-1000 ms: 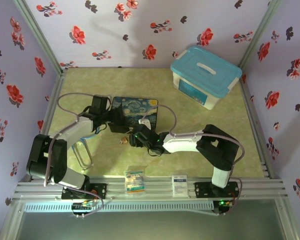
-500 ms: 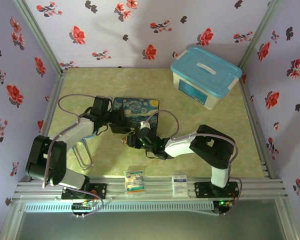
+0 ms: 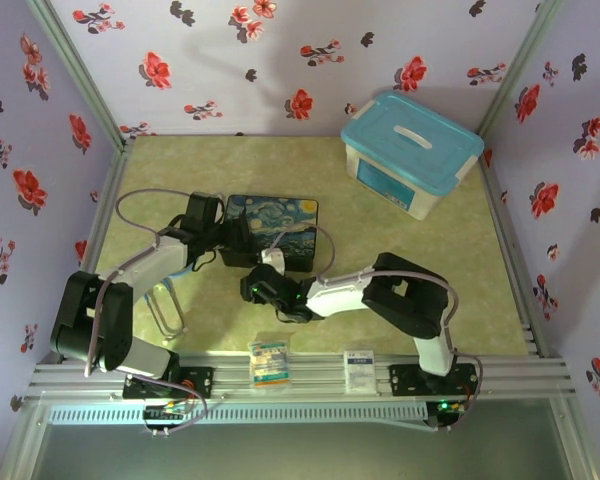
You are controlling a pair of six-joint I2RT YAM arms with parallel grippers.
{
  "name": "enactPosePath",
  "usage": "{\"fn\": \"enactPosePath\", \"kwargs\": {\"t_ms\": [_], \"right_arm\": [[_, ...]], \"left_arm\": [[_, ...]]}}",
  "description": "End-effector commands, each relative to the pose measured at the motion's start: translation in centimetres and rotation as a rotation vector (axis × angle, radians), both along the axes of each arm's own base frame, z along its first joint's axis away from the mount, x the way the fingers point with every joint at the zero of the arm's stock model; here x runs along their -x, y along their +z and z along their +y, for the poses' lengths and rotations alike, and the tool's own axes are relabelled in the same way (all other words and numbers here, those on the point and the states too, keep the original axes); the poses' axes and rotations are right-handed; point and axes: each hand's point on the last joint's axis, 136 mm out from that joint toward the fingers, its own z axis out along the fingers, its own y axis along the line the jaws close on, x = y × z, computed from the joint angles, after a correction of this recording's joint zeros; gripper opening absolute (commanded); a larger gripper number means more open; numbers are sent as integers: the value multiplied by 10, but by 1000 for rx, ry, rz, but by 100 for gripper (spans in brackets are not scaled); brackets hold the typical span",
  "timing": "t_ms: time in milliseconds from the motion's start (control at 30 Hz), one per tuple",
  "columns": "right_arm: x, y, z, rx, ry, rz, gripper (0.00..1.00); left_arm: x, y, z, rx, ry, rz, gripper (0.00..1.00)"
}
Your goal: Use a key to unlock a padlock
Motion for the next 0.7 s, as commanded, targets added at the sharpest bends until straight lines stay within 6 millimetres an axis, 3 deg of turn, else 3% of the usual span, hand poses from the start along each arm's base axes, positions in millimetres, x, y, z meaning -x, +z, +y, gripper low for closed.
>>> {"fn": "enactPosePath", "kwargs": {"t_ms": [0, 167, 300, 500, 667], "right_arm": [[-8, -18, -13, 107, -62, -12, 60], [-12, -27, -19, 232, -72, -23, 59], [-6, -37, -50, 335, -87, -18, 55], [14, -35, -70, 335, -17, 16, 54], [24, -28, -74, 275, 15, 40, 55]], "left_arm": [[1, -4, 0, -8, 5, 12, 70], [0, -8, -1, -14, 1, 20, 71], [1, -10, 0, -17, 1, 23, 71], [0, -10, 0, -14, 2, 17, 71], [1, -10, 0, -13, 0, 20, 71]]}}
